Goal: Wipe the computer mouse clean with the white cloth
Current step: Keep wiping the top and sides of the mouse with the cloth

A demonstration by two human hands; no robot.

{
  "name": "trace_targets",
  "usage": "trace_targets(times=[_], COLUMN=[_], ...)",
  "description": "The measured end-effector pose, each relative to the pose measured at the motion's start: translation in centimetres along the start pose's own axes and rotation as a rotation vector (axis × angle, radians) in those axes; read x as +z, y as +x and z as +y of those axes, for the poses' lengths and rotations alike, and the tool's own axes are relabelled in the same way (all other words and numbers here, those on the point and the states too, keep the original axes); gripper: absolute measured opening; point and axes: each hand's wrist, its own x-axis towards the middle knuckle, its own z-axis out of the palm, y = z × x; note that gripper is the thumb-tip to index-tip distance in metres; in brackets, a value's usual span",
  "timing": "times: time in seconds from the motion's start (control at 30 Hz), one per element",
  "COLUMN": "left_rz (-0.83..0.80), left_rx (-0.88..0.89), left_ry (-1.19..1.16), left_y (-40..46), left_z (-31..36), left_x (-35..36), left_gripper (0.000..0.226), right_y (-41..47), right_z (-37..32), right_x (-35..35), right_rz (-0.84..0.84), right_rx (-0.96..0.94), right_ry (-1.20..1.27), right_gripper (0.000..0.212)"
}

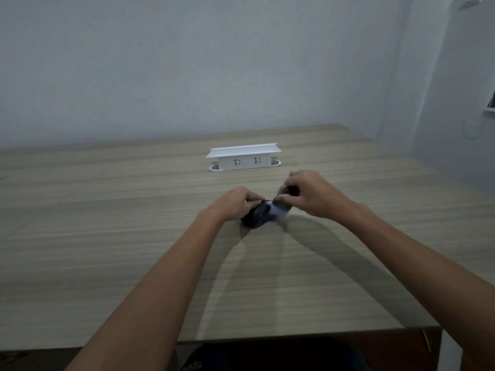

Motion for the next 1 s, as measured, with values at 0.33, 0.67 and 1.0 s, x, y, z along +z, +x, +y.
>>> trace_targets(times=[0.33, 0.67, 1.0], left_rz=[-0.061, 0.025, -0.058], left_rx=[-0.028, -0.167, -0.124], left_ry=[-0.055, -0.25, -0.238], left_y=[-0.5, -2.4, -2.8], left_z=[0.0, -1.6, 0.0], left_x=[-0.6, -0.8, -1.3], left_gripper=[0.034, 0.035, 0.034], right_y=[0.1, 2.1, 2.5], right_z=[0.9, 0.2, 0.5], right_x=[-0.1, 0.7, 0.9], right_rz=[0.105, 0.133, 0.072], right_rx=[0.074, 0.183, 0.175], right_ry=[-0.008, 0.03, 0.033], right_gripper=[0.013, 0.014, 0.016])
